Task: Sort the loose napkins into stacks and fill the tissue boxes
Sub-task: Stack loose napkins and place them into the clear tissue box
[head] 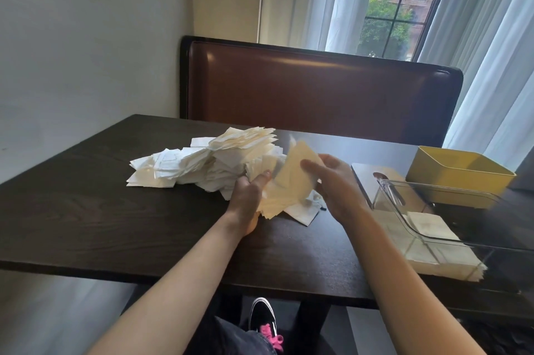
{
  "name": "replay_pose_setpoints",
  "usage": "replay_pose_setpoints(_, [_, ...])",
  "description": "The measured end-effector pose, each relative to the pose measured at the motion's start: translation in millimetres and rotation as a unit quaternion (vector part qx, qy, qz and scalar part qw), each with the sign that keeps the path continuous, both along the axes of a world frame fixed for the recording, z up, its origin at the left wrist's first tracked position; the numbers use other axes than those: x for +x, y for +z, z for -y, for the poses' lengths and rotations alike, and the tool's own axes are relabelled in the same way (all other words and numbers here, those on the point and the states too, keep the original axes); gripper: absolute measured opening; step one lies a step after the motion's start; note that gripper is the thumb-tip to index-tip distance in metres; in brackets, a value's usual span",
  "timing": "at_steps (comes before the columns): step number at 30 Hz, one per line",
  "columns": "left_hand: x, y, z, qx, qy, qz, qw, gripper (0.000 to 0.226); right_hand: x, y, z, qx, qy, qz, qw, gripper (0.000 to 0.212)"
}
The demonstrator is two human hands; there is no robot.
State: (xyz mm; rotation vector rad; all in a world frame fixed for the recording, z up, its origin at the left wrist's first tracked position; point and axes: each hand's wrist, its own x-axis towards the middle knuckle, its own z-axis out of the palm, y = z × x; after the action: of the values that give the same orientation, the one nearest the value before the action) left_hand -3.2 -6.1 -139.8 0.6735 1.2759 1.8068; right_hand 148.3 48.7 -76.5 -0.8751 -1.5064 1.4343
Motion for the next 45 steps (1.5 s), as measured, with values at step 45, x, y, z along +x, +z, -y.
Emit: replay_pose_setpoints(45, [8.8,10.0,10.3,0.034,-0.095,-0.027,0.995,0.025,-11.2,-13.2,-0.9,0.137,-0.124,0.092,0.978,0.01])
